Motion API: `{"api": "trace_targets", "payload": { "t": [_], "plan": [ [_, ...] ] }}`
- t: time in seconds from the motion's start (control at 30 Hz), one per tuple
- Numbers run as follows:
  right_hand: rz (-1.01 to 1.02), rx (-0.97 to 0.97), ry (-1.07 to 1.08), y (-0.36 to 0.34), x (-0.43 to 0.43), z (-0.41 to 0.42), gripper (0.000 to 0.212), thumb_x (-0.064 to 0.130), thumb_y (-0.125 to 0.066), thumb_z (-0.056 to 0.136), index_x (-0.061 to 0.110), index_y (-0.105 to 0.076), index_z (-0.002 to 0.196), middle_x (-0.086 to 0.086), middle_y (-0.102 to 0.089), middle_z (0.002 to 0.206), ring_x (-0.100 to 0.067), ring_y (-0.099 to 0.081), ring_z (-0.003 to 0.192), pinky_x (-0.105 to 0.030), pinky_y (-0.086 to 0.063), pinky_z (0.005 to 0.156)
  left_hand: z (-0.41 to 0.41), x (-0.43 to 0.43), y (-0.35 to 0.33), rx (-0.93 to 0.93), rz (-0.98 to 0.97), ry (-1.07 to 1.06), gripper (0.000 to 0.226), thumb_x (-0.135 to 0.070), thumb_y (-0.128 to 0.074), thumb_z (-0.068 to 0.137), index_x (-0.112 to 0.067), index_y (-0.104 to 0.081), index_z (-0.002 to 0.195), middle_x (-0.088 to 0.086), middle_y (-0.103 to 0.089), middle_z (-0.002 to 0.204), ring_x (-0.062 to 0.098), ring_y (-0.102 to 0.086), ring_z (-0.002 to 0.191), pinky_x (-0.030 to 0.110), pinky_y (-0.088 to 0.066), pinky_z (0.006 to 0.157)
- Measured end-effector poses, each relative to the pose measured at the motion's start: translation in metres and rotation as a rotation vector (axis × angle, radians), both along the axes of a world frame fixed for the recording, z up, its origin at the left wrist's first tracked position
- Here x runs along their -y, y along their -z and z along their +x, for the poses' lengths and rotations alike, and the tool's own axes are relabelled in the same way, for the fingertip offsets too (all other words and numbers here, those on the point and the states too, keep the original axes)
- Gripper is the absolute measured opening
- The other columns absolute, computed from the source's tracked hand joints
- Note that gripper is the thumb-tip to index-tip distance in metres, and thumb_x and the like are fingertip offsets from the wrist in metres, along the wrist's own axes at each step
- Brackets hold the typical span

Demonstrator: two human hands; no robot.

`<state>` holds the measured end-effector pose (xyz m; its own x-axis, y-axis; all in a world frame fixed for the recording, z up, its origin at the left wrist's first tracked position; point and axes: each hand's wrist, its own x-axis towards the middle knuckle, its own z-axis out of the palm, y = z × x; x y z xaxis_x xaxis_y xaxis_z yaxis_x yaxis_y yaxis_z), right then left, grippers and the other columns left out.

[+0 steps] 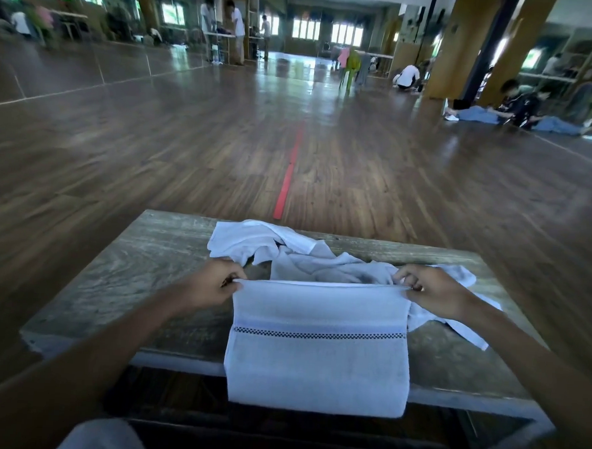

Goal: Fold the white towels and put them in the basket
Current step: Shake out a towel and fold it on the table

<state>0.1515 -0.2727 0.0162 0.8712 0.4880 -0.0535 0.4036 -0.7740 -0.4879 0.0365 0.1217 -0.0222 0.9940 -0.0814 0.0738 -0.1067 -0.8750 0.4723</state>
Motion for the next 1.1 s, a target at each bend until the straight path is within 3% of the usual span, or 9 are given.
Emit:
{"api": "trace_targets", "payload": {
  "t": [0.1,0.17,0.27,0.43,0.6,0.77,0.87,0.97,1.1],
  "plan": [
    [-0.056,0.071,-0.055,-0.026,0.007,-0.021,0.027,-0.005,-0.053,0.085,0.014,-0.067,0.098,0.01,-0.063,0.085,-0.005,-0.058,0.083,-0.006,-0.04,0.069,-0.019,0.003,-0.027,0.063,0.004,0.035,0.017,-0.012,-0.061,0.088,-0.028,-0.06,0.083,-0.018,-0.057,0.084,-0.006,-0.054,0.081,0.012,-0.035,0.067],
    [-0.077,0.112,-0.076,-0.043,0.012,-0.035,0.027,-0.006,-0.052,0.085,0.015,-0.07,0.089,0.011,-0.066,0.081,0.005,-0.058,0.075,-0.006,-0.04,0.067,-0.03,0.007,-0.044,0.08,-0.002,0.035,0.006,-0.01,-0.061,0.088,-0.016,-0.063,0.09,-0.018,-0.059,0.085,-0.014,-0.053,0.081,0.01,-0.037,0.068],
    [-0.06,0.16,-0.078,-0.066,0.02,-0.05,0.023,-0.002,-0.054,0.086,0.014,-0.07,0.089,0.006,-0.069,0.083,0.014,-0.056,0.072,-0.008,-0.041,0.065,-0.043,0.008,-0.069,0.088,-0.017,0.021,0.011,-0.01,-0.062,0.088,-0.021,-0.061,0.088,-0.016,-0.063,0.083,-0.015,-0.055,0.076,0.01,-0.041,0.066],
    [-0.071,0.033,-0.138,-0.112,0.031,-0.062,0.02,0.003,-0.059,0.088,0.021,-0.067,0.084,0.008,-0.068,0.067,0.001,-0.056,0.056,-0.016,-0.043,0.058,-0.058,0.012,-0.119,0.154,-0.113,-0.01,0.016,-0.008,-0.069,0.083,-0.022,-0.063,0.079,-0.017,-0.062,0.069,-0.009,-0.057,0.064,0.008,-0.042,0.063],
    [0.053,0.307,-0.087,-0.152,0.025,-0.075,0.017,0.001,-0.057,0.087,0.014,-0.067,0.089,-0.005,-0.07,0.084,-0.004,-0.058,0.066,-0.014,-0.043,0.062,-0.067,0.013,-0.161,0.236,-0.119,-0.043,0.026,-0.005,-0.075,0.078,-0.027,-0.062,0.072,-0.006,-0.067,0.075,-0.009,-0.058,0.059,0.013,-0.048,0.064],
    [-0.207,-0.004,-0.163,-0.184,0.027,-0.088,0.013,0.012,-0.06,0.091,0.012,-0.07,0.098,-0.009,-0.071,0.099,-0.022,-0.063,0.087,-0.033,-0.048,0.082,-0.08,0.017,-0.184,0.183,-0.091,-0.02,0.021,-0.004,-0.077,0.075,-0.02,-0.064,0.075,0.003,-0.067,0.078,-0.003,-0.059,0.062,0.008,-0.045,0.061],
    [-0.053,0.141,-0.101,-0.193,0.025,-0.095,0.013,0.014,-0.06,0.091,0.014,-0.071,0.098,0.001,-0.071,0.098,-0.015,-0.064,0.087,-0.023,-0.047,0.078,-0.085,0.017,-0.194,0.17,-0.06,-0.042,0.015,-0.008,-0.075,0.078,-0.018,-0.068,0.086,0.003,-0.067,0.083,0.013,-0.061,0.077,0.007,-0.044,0.064],
    [-0.002,0.281,-0.069,-0.2,0.023,-0.097,0.012,0.014,-0.059,0.092,0.014,-0.07,0.096,-0.003,-0.071,0.097,-0.012,-0.061,0.08,-0.017,-0.042,0.069,-0.086,0.022,-0.205,0.276,0.105,-0.114,0.018,-0.02,-0.069,0.085,-0.018,-0.071,0.102,-0.002,-0.07,0.093,0.009,-0.06,0.08,0.01,-0.042,0.068],
    [-0.163,0.06,-0.125,-0.211,0.032,-0.104,0.012,0.016,-0.06,0.091,0.021,-0.071,0.092,-0.004,-0.071,0.092,-0.019,-0.064,0.091,-0.024,-0.043,0.076,-0.088,0.023,-0.208,0.248,0.067,-0.027,0.018,-0.025,-0.071,0.083,-0.014,-0.071,0.098,0.0,-0.071,0.096,0.013,-0.064,0.082,-0.001,-0.04,0.067]
  ]
}}
